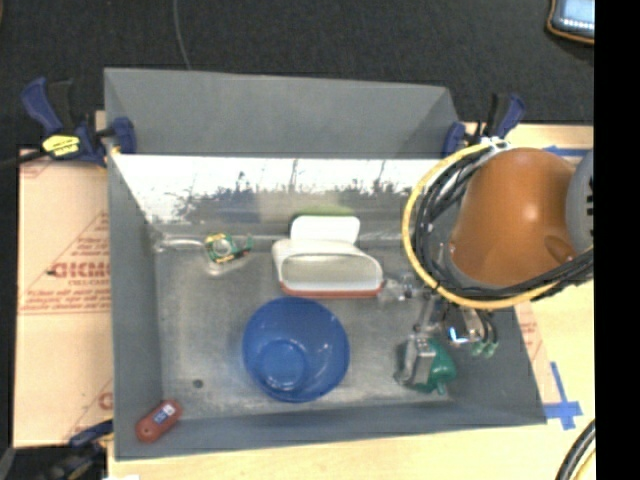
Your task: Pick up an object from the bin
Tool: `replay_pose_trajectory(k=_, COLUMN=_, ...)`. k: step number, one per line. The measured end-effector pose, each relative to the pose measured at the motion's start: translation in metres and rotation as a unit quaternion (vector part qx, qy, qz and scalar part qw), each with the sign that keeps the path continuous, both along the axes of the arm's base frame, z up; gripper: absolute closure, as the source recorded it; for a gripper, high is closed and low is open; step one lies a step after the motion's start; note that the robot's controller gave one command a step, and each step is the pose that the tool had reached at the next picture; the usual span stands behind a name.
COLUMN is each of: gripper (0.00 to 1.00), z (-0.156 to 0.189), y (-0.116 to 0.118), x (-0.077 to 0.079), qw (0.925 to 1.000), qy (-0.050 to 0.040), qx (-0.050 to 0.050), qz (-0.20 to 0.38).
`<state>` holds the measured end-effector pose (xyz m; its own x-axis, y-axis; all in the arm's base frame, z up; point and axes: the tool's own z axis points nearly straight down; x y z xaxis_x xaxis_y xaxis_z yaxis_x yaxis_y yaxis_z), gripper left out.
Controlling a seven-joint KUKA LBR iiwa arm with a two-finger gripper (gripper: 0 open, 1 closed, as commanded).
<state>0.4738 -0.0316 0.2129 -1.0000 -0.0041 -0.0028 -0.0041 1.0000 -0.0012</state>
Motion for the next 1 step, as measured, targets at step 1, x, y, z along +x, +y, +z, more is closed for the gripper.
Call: replay_pose_trajectory(k=1, gripper=0.0, z=0.0, y=0.0, x=0.0, qw=1.0, qy=0.0, qx=0.0, qz=0.0)
